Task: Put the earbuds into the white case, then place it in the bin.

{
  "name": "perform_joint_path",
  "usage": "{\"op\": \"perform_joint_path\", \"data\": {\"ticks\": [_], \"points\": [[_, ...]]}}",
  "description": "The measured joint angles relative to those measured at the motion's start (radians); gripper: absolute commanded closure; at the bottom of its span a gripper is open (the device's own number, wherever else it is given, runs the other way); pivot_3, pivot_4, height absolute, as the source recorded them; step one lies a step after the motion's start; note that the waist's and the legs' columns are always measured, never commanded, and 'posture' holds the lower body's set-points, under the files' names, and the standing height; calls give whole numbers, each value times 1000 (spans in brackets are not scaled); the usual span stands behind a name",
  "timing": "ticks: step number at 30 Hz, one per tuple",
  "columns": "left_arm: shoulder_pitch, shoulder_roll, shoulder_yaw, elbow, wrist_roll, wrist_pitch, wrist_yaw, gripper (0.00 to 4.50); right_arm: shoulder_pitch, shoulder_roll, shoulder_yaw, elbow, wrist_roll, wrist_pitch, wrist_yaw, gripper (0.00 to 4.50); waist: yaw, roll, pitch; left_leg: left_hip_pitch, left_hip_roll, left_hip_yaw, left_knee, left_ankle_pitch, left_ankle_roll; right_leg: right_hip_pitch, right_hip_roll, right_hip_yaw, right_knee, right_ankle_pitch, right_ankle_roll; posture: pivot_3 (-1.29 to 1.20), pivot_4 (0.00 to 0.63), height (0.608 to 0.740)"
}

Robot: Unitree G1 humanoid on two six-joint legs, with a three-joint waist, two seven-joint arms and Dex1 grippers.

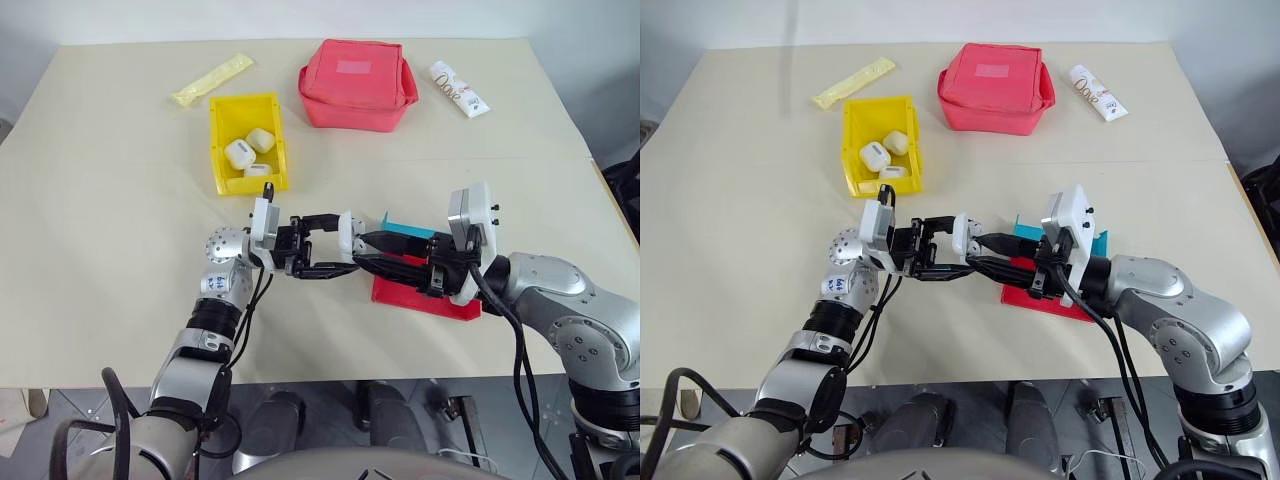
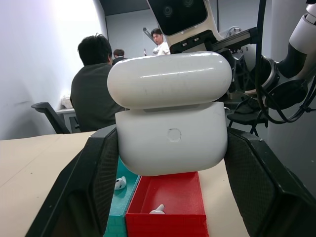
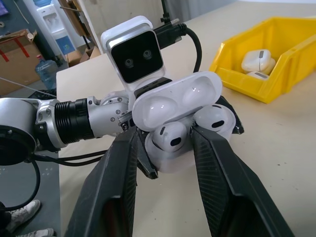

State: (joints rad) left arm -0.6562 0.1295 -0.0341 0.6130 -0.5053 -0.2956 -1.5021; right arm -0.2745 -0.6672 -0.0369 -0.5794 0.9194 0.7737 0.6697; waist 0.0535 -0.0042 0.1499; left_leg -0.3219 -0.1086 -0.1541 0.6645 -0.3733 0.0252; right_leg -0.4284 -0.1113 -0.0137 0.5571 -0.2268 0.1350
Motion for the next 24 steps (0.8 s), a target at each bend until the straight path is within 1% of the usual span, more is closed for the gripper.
{"op": "perform_joint_path", "data": {"ticks": [16,24], "points": [[0,-26,17,43,-6,-36,0,1650,-72,-34,-22,-1,13,72,-26,2727,1,0,0,0,0,0,0,0,0,0,0,0,0,0,0,0,150,740],[-1,-32,25,78,-6,-50,0,1650,-74,-47,-48,-17,35,98,-28,2727,1,0,0,0,0,0,0,0,0,0,0,0,0,0,0,0,150,740]]}}
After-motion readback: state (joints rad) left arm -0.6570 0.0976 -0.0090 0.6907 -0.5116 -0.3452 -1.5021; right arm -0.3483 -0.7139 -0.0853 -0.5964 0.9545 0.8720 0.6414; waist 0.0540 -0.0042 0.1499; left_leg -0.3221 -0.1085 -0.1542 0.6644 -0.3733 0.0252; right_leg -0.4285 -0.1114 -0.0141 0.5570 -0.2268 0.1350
